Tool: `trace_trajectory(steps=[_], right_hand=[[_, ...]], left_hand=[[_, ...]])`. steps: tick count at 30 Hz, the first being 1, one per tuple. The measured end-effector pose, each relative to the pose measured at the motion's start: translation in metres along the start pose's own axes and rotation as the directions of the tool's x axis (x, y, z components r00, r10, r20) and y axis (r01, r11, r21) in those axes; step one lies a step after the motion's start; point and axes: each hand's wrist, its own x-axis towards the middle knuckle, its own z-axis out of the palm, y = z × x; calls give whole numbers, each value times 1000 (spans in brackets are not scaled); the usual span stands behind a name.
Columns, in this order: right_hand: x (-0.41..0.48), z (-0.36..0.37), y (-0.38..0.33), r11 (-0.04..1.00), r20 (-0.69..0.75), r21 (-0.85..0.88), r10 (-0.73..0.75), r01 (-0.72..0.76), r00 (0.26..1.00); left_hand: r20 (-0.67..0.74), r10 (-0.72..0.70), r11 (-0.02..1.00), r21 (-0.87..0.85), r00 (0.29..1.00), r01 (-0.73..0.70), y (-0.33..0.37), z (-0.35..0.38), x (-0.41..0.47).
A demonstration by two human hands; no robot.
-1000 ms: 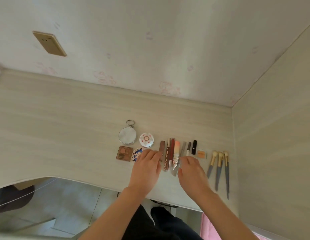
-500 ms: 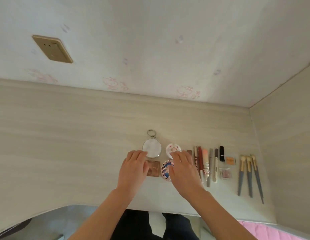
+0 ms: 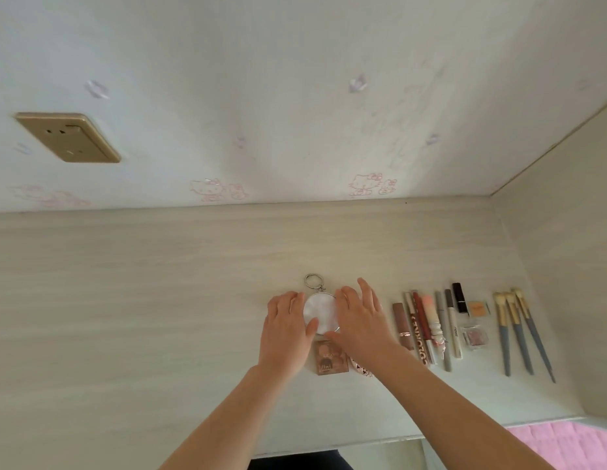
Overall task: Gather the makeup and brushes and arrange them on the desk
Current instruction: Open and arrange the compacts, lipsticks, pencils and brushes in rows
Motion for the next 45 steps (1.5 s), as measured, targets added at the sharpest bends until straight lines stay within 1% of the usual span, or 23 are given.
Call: trace_trajectory(steps=[6,12,14,19,21,24,25,27,28,30,33,35,36,38,42,45], right_hand=[[3,3,-1,999,-42,-41,-36,34,998],[0,1,-3,998,-20,-28,-58,57,998],[0,3,-4,998,-28,-13,-62,62,998],[-1,-7,-9,997,-138,70,-32,42,990],[0,-10,-10,993,-170,98,-50,67,984],[-1,-19,-12,988,-167,119,-77,98,983],[-3,-22,-15,986,-160,136,-77,99,984],[-7,-32,-21,971,-147,211,-80,111,986],[-7,-35,-24,958,-135,263,-85,119,987],[-9,-39,-31,927,-84,353,-101,125,991],[-11,-45,-47,890,-98,429,-127,156,987],[-12,-47,-59,880,-103,442,-140,172,985],[-12,-48,-65,882,-104,436,-149,179,983],[-10,-49,-78,890,-95,414,-169,193,981],[-11,-52,-108,873,-93,438,-193,214,977],[-15,-54,-135,834,-92,518,-167,190,982]], left_hand=[[29,-20,1000,13,999,19,0,5,1],[58,-72,995,-62,996,76,4,3,1],[46,-85,990,-111,995,89,4,1,1],[65,-126,943,-303,990,140,4,-4,2],[57,-131,917,-373,990,143,4,-9,1],[39,-157,860,-486,987,156,4,-18,-2],[44,-184,814,-553,982,177,3,-21,-3],[78,-247,668,-709,966,228,2,-31,-7],[95,-273,603,-759,957,247,1,-36,-8],[122,-308,517,-811,944,273,-2,-50,-13],[162,-338,404,-865,927,298,-11,-71,-21],[187,-331,340,-891,925,302,-20,-83,-28],[197,-323,318,-899,925,302,-26,-89,-30],[213,-312,303,-901,926,309,-40,-99,-34],[242,-272,331,-885,931,327,-74,-120,-38],[259,-233,371,-867,937,332,-103,-134,-42]])
